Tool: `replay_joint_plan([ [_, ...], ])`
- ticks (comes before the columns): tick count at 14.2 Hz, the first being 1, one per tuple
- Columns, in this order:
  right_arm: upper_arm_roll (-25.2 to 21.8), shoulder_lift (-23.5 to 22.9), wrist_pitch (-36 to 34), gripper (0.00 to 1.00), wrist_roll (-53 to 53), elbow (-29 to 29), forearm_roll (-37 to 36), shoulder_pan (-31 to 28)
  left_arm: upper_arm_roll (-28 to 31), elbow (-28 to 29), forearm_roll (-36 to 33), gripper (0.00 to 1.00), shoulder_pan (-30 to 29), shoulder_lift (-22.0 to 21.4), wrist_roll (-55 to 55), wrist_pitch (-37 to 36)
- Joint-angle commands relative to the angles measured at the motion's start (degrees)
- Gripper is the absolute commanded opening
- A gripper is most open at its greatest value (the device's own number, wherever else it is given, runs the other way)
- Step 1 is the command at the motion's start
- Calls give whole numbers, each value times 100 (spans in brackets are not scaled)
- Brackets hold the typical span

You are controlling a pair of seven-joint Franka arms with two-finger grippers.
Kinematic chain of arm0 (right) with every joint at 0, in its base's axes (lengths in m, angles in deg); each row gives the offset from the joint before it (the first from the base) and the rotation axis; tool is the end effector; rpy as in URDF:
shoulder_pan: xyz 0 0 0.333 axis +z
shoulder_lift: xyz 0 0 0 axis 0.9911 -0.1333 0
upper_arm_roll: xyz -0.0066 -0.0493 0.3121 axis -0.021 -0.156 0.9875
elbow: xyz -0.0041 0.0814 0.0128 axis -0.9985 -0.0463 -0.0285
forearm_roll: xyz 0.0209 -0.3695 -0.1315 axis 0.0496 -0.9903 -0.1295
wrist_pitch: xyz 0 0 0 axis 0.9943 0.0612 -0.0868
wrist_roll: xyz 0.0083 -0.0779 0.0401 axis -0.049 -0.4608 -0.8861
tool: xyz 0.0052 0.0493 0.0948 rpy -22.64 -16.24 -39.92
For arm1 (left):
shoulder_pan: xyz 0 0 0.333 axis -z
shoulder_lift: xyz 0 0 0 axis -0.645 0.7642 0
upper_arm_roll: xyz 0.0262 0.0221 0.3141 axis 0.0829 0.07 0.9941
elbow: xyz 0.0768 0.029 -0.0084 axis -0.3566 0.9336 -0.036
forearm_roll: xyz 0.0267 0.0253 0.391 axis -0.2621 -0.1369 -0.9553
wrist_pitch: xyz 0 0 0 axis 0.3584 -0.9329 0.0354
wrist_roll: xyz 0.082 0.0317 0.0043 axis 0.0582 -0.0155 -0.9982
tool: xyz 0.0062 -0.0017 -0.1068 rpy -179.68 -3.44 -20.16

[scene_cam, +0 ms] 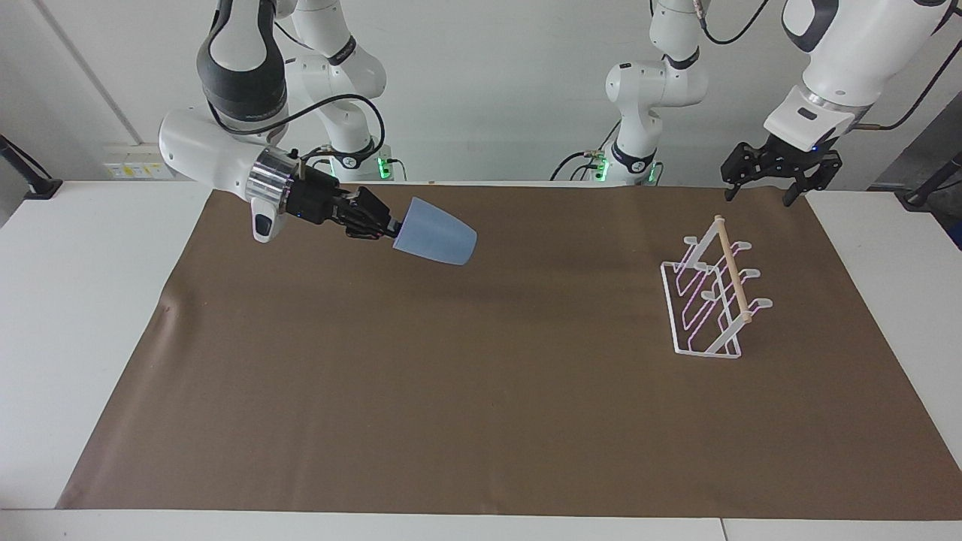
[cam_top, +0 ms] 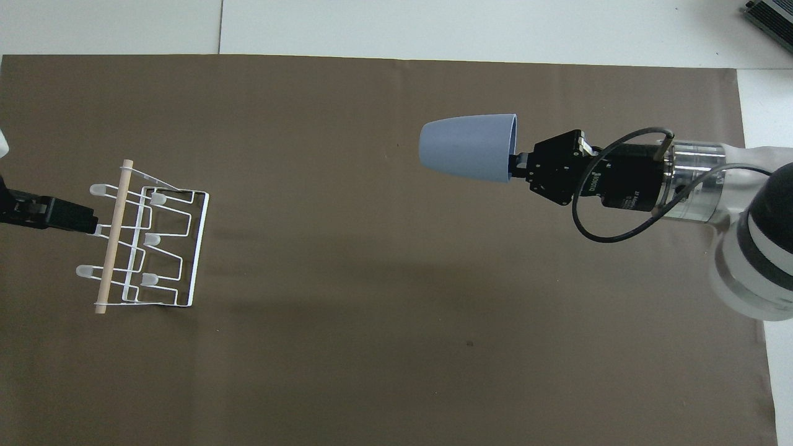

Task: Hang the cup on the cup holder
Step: 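Lift the blue cup with the right gripper and tip it sideways, then carry the cup toward the rack while the left gripper raises the rack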

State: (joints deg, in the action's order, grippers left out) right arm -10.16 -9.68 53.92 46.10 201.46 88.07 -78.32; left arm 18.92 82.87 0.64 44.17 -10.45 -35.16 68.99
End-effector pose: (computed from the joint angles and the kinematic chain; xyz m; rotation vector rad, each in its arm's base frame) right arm 0.5682 0.1141 0.5132 -1.7865 0.4217 0.0691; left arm 0.5273 -0.0422 0.6292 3.1196 -0.2870 -0.0266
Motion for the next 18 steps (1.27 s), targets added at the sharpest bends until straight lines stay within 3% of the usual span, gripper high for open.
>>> replay_joint_plan([
  [1,16,71,-89,0,-67,282,533,186,9,260,158,100,30,-184,-114,227],
  [4,7,89,33,0,-67,493,1069,511,0,260,211,100,292,-184,175,367],
  [6,16,98,252,0,-76,529,1289,696,-17,321,298,100,460,-184,1261,569],
  [8,16,72,472,0,-102,529,1474,942,-17,348,369,100,793,-193,1538,745],
  [14,16,54,490,0,-6,599,1501,1136,-26,419,861,100,1777,-211,3373,992],
  [18,7,63,534,0,21,608,1501,1136,-26,427,1177,100,2244,-202,3807,1535],
])
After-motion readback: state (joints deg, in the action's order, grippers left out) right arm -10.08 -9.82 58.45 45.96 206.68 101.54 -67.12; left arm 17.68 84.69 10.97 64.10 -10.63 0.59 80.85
